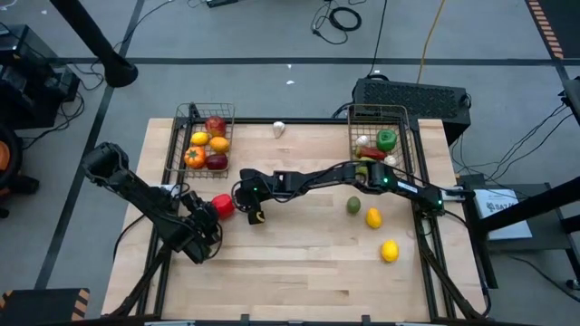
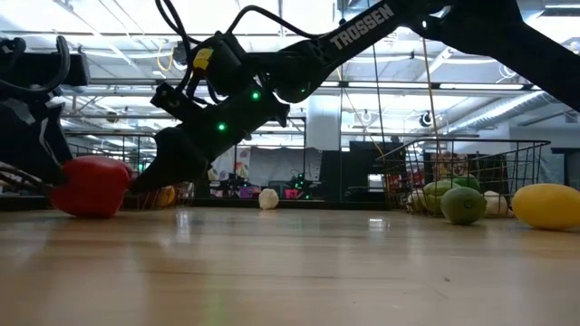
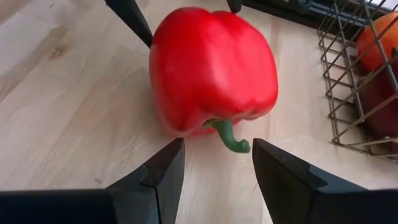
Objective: Sort produce into baskets
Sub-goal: Put the red bell pepper into the right wire basket
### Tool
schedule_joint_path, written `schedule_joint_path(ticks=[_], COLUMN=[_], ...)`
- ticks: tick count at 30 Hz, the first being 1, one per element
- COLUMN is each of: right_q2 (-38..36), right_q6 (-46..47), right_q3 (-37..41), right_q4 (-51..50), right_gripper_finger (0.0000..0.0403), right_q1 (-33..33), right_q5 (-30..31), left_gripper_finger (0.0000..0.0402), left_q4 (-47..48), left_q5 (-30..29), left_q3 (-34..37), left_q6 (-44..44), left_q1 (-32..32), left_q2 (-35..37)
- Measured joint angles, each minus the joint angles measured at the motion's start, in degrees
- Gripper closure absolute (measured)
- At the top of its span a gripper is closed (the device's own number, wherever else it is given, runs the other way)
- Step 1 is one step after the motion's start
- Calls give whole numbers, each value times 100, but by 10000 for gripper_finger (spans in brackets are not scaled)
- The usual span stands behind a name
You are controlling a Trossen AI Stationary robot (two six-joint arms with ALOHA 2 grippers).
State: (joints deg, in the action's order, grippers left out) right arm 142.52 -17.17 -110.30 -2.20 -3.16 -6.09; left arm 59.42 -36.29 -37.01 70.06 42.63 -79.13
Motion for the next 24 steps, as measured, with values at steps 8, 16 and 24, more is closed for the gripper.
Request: schedule_joint_path(ticks=[8,16,24], right_q2=[0,22,74], right_q6=[263,302,270], right_q3=[0,0,2], right_q4=[-80,74,80], right_gripper_finger=[223,223,223], right_q1=[-66,-140,-138], right_q5=[-24,-455,-457], left_gripper_finger=[121,121,121], left_q4=[2,22,2], left_q5=[0,-79,-226], left_q3=[0,0,0], left_q6=[-319,-663,-1003], left_q1=[0,-2,-39], left_q2=[0,0,0])
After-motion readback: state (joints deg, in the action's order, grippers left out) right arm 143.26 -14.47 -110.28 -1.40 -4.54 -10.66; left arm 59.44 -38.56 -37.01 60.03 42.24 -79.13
